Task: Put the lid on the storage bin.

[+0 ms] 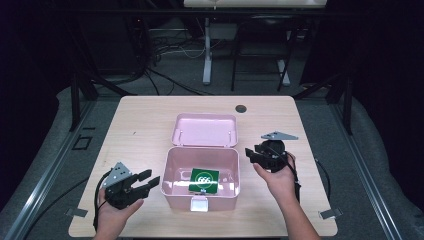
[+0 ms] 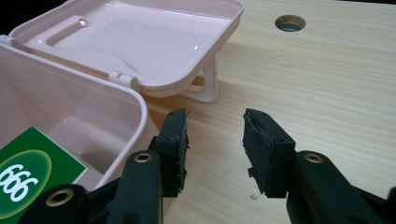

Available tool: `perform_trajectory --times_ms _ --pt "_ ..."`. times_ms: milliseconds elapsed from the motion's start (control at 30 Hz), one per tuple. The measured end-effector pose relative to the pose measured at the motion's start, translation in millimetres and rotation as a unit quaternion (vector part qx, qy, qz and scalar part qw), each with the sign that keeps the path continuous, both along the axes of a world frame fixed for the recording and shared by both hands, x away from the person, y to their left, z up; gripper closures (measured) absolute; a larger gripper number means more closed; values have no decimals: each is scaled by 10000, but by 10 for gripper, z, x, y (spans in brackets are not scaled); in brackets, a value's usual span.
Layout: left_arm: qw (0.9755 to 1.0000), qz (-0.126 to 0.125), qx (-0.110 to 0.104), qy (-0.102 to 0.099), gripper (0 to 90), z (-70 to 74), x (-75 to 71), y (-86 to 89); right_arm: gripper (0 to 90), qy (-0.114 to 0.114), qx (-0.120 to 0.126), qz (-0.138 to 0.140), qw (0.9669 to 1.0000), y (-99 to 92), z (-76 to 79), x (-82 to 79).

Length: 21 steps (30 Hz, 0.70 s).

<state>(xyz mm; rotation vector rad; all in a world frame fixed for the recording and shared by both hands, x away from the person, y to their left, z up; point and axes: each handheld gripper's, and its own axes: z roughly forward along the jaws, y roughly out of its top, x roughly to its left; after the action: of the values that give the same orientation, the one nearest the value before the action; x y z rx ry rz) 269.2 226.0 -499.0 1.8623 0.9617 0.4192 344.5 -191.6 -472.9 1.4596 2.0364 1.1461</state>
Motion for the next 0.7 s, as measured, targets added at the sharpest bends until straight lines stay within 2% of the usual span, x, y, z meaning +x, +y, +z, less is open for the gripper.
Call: perform_trajectory --times_ms 33,167,233,300,367,600,700 --pt "10000 -10 35 -16 589 21 -6 -10 587 8 -46 -1 10000 16 26 18" --pt "9999 -61 -121 -10 587 51 -16 -28 584 39 -32 38 10000 25 89 51" --pt "9999 -90 -112 -49 579 100 -33 -46 570 23 50 -8 10000 18 169 96" --pt "9997 -142 -213 -46 570 119 -30 -56 569 43 144 -35 9999 15 213 142" --pt "9997 -159 -188 -10 569 132 -31 -56 567 91 140 -90 9998 19 249 193" --pt "9995 -170 -271 36 566 162 -17 -102 563 298 257 -218 9990 32 303 370" --pt "9993 -260 -262 53 595 165 -20 -121 563 300 174 -212 9992 44 309 398"
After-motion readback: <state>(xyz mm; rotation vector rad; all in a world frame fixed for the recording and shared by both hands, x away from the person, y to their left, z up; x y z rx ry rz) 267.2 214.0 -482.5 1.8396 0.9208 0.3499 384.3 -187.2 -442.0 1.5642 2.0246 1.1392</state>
